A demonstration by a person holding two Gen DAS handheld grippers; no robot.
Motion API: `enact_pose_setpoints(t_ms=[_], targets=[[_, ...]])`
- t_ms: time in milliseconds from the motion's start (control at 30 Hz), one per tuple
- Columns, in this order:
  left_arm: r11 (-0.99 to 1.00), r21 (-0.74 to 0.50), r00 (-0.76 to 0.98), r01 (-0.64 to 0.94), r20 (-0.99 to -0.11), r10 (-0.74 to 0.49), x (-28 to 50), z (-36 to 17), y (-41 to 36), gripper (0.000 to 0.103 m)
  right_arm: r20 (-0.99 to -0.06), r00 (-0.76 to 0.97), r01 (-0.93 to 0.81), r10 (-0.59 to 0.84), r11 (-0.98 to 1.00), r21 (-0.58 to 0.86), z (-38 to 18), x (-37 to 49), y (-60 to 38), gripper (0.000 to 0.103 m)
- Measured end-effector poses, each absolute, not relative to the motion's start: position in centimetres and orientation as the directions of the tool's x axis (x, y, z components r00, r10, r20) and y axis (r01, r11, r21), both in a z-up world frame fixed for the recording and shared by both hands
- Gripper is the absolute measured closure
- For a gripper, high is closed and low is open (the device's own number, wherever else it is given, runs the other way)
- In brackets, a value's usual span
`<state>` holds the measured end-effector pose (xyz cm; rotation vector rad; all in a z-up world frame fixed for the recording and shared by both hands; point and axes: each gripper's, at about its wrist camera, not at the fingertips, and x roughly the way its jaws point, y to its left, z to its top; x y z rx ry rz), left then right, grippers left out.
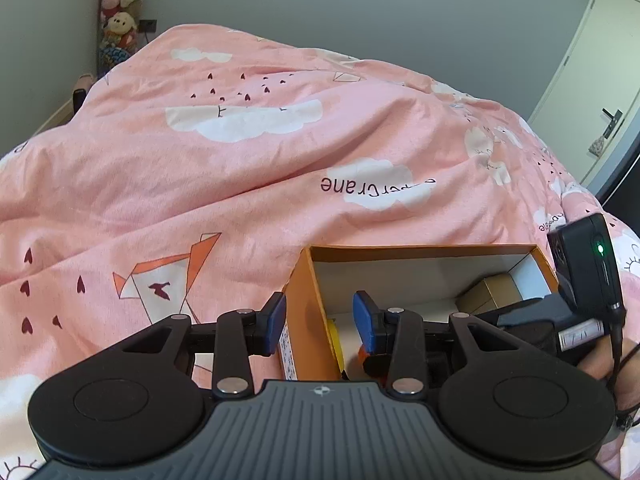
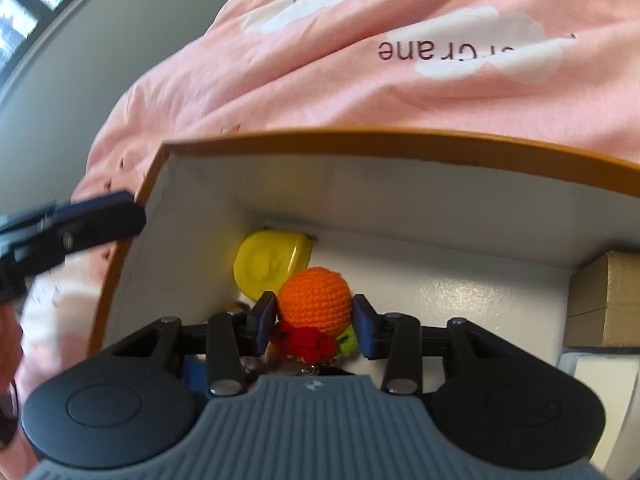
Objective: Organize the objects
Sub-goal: 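Lower the crocheted ball into the box and open the right tool while the left tool releases the tape measure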
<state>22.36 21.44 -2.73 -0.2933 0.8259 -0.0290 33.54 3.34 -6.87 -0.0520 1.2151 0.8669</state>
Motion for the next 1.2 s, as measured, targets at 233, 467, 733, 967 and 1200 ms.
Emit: enact_pose_setpoints(t_ms=[233,467,733,967,1200], targets=[[0.961,-0.265,0.668,-0.085,-0.731,-0.142,22.0,-3.0,21.1,0.057,-0.819,0.024,-0.588,0.574,0.671,0.453,-7.5,33.4,3.2,0.054],[0.960,-0.266,0.671,-0.087,-0.728,-0.141,21.9,-2.9,21.1,0.055,-0.788,0.030,-0.545,0.615,0.671,0.503,-7.0,34.2,2.3,0.052],[0.960,-0.269,0.678,-0.082,-0.720,-0.144,21.5,-2.5,20.9,0.054,-0.778,0.003,-0.488,0.629,0.680,0.548,-7.8,34.7,2.0,0.079],[0.959,-0.274,0.674,-0.078,-0.723,-0.151,21.2,-2.3,20.6,0.054,-0.783,0.012,-0.498,0.622,0.682,0.535,-7.6,34.3,2.3,0.075],[0.962,-0.264,0.679,-0.067,-0.719,-0.150,20.3,-1.5,19.8,0.051,-0.788,0.064,-0.529,0.613,0.690,0.494,-6.8,34.1,2.0,0.069]])
